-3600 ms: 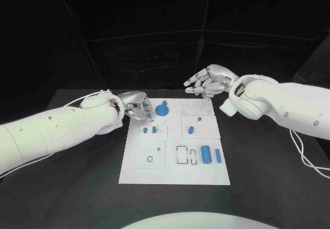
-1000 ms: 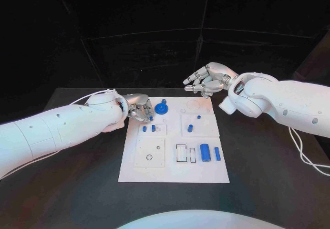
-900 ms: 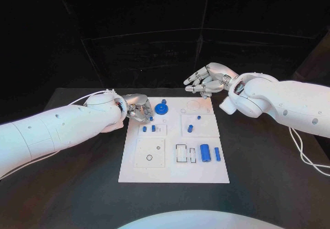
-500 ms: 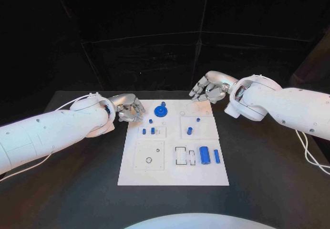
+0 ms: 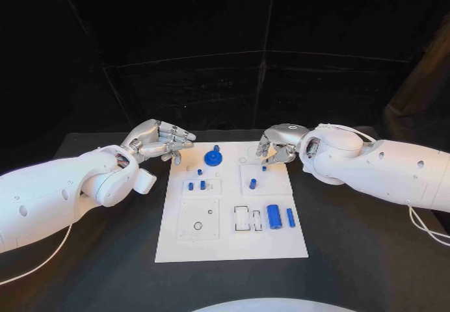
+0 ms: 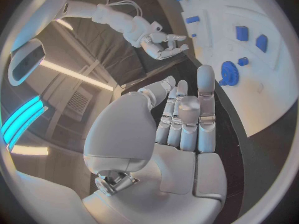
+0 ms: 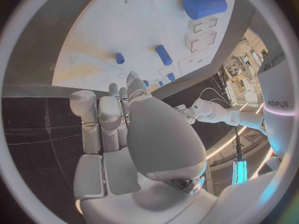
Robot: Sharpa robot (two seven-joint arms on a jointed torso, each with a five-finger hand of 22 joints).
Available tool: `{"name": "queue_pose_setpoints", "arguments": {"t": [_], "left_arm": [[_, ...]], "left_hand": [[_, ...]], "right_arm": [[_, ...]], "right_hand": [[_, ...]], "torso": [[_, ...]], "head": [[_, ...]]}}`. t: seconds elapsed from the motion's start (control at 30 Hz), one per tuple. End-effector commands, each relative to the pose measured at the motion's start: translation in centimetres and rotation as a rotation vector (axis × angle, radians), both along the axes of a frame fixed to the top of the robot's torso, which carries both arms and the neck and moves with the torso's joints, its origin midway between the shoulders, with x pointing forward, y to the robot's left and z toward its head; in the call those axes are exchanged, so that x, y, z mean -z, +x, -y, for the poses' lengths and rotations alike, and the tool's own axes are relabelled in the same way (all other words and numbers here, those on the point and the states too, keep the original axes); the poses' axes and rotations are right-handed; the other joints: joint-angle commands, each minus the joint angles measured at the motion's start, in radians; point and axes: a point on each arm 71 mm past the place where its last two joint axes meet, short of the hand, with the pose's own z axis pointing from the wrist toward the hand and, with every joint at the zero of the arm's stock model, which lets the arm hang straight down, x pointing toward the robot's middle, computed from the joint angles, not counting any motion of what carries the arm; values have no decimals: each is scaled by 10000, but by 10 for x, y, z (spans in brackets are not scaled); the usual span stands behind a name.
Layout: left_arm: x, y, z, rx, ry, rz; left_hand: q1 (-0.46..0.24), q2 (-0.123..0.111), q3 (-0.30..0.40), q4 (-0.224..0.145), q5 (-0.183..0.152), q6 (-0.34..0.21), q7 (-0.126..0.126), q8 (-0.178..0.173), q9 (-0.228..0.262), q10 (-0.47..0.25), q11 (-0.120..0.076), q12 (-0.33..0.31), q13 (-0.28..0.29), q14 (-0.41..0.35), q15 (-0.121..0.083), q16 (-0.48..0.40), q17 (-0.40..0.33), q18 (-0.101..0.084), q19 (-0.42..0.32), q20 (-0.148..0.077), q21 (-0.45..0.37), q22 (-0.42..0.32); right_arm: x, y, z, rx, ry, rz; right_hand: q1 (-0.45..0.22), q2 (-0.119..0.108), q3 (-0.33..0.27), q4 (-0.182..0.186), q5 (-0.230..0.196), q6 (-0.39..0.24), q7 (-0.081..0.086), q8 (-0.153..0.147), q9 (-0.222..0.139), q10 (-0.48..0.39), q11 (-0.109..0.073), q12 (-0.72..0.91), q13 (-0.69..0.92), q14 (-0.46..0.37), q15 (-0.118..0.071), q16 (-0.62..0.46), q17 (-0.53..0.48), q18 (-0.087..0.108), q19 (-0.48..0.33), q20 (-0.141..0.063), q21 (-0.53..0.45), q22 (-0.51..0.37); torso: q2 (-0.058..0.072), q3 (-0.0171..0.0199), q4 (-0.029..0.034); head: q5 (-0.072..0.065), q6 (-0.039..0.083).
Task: Assemble the parts on the task board
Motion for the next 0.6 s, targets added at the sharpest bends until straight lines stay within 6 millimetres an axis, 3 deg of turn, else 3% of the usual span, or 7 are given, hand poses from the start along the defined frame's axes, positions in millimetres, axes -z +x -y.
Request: {"name": "queue_pose_setpoints", "arguments": {"t": [0.03,0.3,0.47,0.6], "left_arm": [[-6,-2,-4,-517,-2402,-473],[-7,-6,-10,-738,-2719,-555],[-7,-7,-12,-779,-2759,-572],[-7,-7,-13,-805,-2755,-592]], "left_hand": [[-21,110,-67,-11,-15,72,-17,69,-9,-8,-15,43,9,-44,-9,-38,-19,123,-96,-1,-63,-9],[-8,115,-113,-30,-14,69,-16,71,-26,-35,-14,89,22,-120,-9,-108,-141,122,-128,-2,-111,-36],[-9,117,-140,-36,-13,51,-7,63,-40,-65,-7,108,27,-152,-6,-132,-182,121,-142,-1,-136,-51],[-4,120,-157,-45,-11,29,1,53,-52,-94,-1,121,30,-176,-1,-149,-212,120,-151,0,-155,-62]], "right_arm": [[4,-2,0,19,-1141,331],[12,-6,-1,6,-1479,-34],[16,-6,-2,-36,-1476,-100],[19,-7,-4,-134,-1443,-179]], "right_hand": [[6,-134,40,6,-52,-58,59,-72,-6,-95,50,-117,-128,139,90,43,8,-157,-40,116,9,-39],[-42,-199,108,-2,-94,-78,109,-118,7,-238,116,-266,-344,129,146,92,43,-152,-60,180,24,-14],[-18,-131,212,-8,-114,-34,115,-112,16,-217,123,-289,-432,119,154,90,32,-155,-42,198,56,31],[172,-41,572,-83,-516,60,96,-113,22,-91,108,-338,-651,101,138,111,37,-164,-1,198,133,133]], "torso": [[-2,6,7],[10,20,-37],[13,26,-16],[10,28,-15]], "head": [[22,18],[49,60],[13,49],[25,18]]}}
